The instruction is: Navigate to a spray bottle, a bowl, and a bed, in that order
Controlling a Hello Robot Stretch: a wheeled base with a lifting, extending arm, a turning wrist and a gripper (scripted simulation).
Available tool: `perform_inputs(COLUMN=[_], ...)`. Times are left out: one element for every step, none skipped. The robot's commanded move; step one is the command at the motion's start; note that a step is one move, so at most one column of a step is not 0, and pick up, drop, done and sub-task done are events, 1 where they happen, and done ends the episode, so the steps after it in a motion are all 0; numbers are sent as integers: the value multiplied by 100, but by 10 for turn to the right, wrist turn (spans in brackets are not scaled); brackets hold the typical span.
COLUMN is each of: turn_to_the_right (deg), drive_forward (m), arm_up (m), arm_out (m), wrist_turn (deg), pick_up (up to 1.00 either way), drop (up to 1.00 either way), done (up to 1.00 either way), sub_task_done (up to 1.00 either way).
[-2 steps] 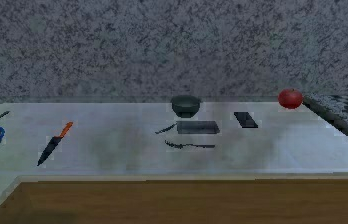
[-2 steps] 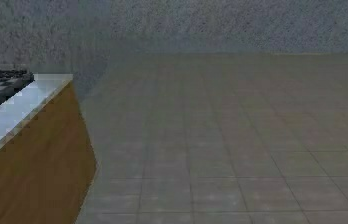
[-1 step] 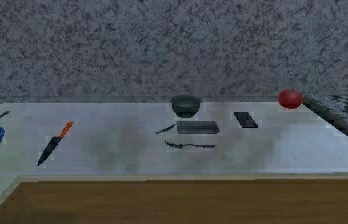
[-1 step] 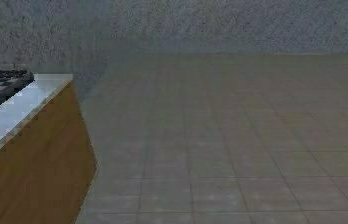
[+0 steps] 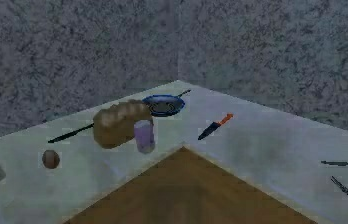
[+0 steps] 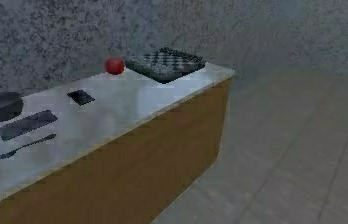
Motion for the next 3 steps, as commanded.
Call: perform_inputs(turn_to_the_right=[-450,-450,-450], drive_forward=[0,0,0], arm_up=[0,0,0], arm_out=[0,0,0], wrist_turn=[0,0,0], pick_up=[0,0,0], drop=[0,0,0], done=[0,0,0], sub_task_done=[0,0,0])
